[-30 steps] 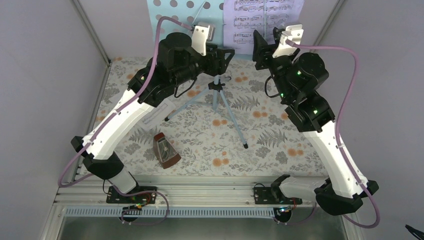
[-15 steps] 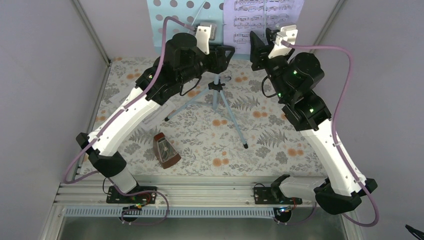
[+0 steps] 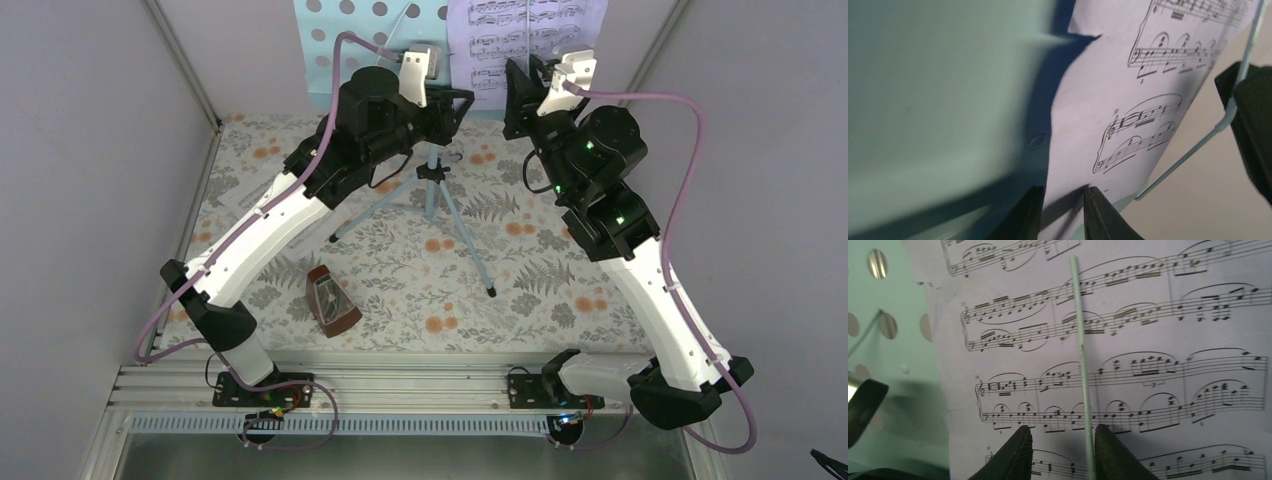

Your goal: Pack up the instrument practice props

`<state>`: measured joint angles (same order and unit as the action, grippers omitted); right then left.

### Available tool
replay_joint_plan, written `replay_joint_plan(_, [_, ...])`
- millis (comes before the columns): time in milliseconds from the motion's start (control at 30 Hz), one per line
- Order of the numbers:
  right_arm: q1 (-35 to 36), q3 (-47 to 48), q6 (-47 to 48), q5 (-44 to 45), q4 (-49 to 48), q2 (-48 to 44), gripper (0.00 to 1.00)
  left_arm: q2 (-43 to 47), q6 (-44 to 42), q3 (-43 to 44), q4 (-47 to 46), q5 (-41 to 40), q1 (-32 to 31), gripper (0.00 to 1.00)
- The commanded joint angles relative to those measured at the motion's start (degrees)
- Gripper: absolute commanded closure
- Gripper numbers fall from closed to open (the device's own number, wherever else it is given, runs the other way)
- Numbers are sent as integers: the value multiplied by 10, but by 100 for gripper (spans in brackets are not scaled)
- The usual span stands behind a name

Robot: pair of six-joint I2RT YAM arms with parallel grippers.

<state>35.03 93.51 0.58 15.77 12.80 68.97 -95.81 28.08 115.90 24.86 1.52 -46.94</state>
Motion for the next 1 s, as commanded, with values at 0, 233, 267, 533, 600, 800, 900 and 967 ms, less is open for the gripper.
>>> replay_joint_plan(0, [-4, -20, 11, 7, -40, -9, 77, -4, 4, -12, -29, 15, 5, 84])
replay_joint_plan(233, [-4, -117, 61, 14, -162, -50, 97, 20, 10, -47, -47, 9, 12, 98])
replay_joint_plan(267, [-4, -136, 69, 9, -182, -58, 97, 24, 13, -54, -51, 9, 13, 98])
replay_joint_plan(533, [-4, -195, 99, -20, -266, -68, 97, 50, 21, -87, -69, 27, 25, 98])
replay_joint_plan(600, [-4, -191, 97, -19, -264, -64, 97, 61, 14, -95, -65, 28, 26, 98])
replay_joint_plan(800, [-5, -188, 90, -1, -263, -63, 97, 172, 18, -241, -94, -12, 39, 98])
replay_joint_plan(900, [-5, -184, 86, 0, -259, -61, 97, 220, 17, -309, -85, -8, 48, 98])
replay_joint_plan(967, [-5, -180, 84, 1, -256, -58, 97, 245, 10, -340, -65, 4, 51, 98])
